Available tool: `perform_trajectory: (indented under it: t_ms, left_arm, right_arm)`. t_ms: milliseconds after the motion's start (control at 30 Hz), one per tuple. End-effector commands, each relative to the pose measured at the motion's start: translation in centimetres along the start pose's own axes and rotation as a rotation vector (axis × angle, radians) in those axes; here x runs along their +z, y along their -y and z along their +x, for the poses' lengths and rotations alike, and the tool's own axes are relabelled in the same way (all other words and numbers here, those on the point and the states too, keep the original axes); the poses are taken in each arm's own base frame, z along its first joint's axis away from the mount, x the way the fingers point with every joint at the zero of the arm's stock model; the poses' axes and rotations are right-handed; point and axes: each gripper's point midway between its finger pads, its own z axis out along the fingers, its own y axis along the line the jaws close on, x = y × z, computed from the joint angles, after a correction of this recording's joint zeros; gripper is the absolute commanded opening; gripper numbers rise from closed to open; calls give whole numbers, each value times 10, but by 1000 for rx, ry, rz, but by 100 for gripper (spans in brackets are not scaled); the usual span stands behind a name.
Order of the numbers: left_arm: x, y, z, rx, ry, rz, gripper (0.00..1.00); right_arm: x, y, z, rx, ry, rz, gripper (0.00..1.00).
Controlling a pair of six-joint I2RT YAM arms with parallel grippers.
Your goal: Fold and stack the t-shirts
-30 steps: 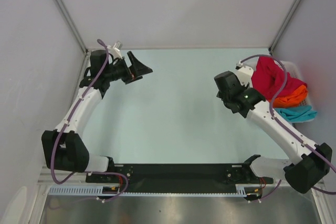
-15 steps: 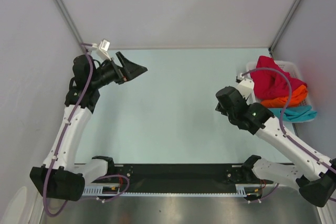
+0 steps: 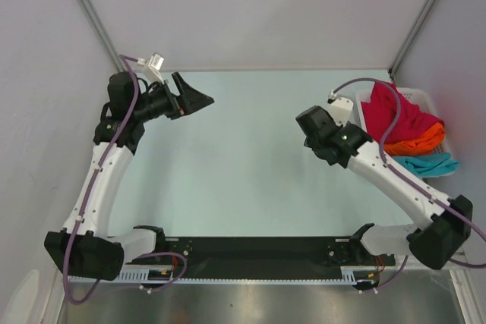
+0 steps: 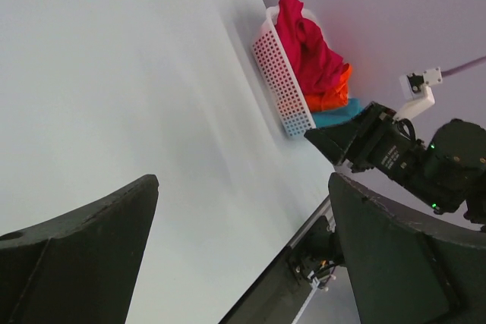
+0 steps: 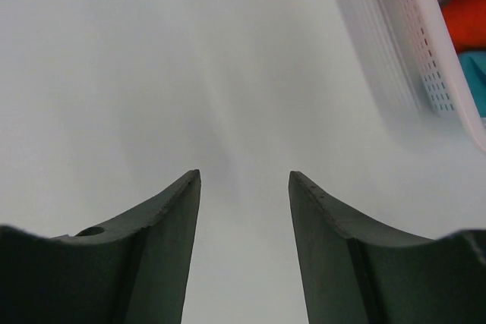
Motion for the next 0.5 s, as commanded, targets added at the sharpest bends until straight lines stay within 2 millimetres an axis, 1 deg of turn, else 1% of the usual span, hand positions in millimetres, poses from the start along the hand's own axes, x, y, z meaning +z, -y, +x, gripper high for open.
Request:
perform_trajectory:
  t_ms: [0, 33, 67, 100, 133, 167, 200, 233, 267, 300, 333, 400, 433, 467]
  left_arm:
    - [-10, 27, -16, 88, -12, 52, 99]
    - [-14, 35, -21, 106, -3, 62, 100]
    - [-17, 37, -19, 110, -14, 56, 99]
    - [-20, 40, -19, 117, -18, 55, 99]
    - [-25, 46, -22, 137, -12, 61, 100]
    - [-29, 45, -17, 144, -29, 47, 100]
    - [-35, 48, -18, 159, -16, 37, 100]
    - [-38, 45, -14, 162, -15, 24, 100]
    - [-45, 47, -13, 183, 6, 9, 100]
    - [-47, 45, -11, 183, 12, -1, 99]
    - [-47, 38, -2, 167, 1, -14, 100]
    - [-52, 39, 5, 167, 10, -4, 100]
    - [-49, 33, 16, 151, -18, 8, 100]
    - [-48, 34, 20, 161, -26, 28, 100]
  right_arm:
    - [20, 6, -34, 13, 48, 100, 58]
    - [25, 8, -34, 34, 33, 103, 58]
    - [31, 13, -32, 65, 17, 115, 59]
    - [38, 26, -37, 120, 15, 140, 60]
    - [44, 31, -33, 153, -16, 133, 60]
    - [50, 41, -26, 160, -38, 148, 60]
    - [53, 47, -25, 172, -46, 153, 61]
    - [58, 61, -28, 200, -44, 178, 61]
    - [61, 70, -25, 180, -54, 202, 61]
    - [61, 80, -23, 170, -64, 233, 61]
    - [61, 92, -27, 167, -52, 274, 61]
    - [59, 109, -30, 127, -52, 326, 62]
    - [56, 117, -38, 121, -32, 357, 62]
    - [55, 127, -42, 125, -25, 391, 62]
